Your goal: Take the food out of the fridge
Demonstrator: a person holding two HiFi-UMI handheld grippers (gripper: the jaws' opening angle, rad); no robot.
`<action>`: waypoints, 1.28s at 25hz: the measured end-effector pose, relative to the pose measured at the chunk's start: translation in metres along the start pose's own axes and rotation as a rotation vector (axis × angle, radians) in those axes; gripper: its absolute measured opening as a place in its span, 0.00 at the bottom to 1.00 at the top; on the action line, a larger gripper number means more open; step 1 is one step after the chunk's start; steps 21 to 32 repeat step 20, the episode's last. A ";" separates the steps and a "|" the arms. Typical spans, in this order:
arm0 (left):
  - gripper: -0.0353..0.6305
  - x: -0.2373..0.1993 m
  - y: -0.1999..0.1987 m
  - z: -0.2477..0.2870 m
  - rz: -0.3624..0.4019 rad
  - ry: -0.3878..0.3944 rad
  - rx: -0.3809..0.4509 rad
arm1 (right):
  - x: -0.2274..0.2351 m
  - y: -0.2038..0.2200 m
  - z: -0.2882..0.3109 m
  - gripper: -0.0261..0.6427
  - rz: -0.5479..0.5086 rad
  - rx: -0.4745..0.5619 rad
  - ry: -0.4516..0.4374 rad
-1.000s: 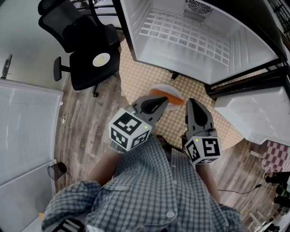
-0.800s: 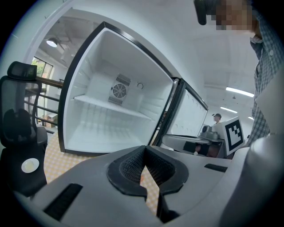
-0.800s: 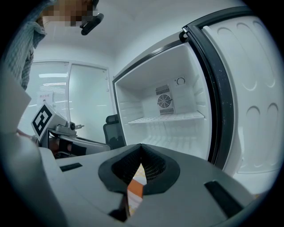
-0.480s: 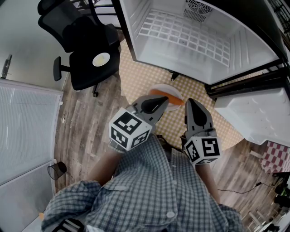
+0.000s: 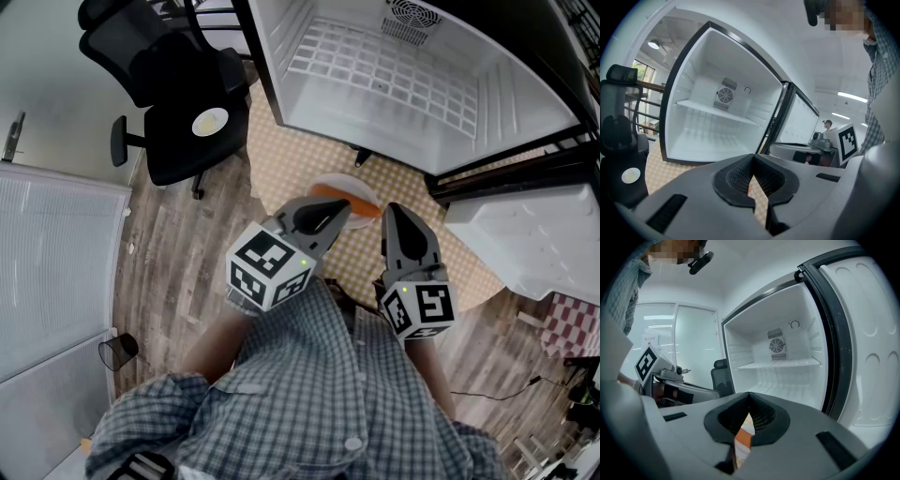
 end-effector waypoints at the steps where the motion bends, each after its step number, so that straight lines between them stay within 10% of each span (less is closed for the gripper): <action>1: 0.06 0.000 0.000 0.000 -0.001 0.000 -0.001 | 0.000 0.000 0.000 0.05 -0.001 -0.002 -0.001; 32: 0.06 0.001 0.001 0.001 -0.008 0.012 -0.019 | -0.005 0.004 -0.001 0.05 -0.028 -0.046 -0.018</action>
Point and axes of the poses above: the fingertips, and each gripper's own axes: z forward along the fingers, x to its right, y out of its underside, the point moved 9 cm from there along -z, backward along the fingers, and after that the axes turned 3 degrees about -y, right-handed, at the moved point
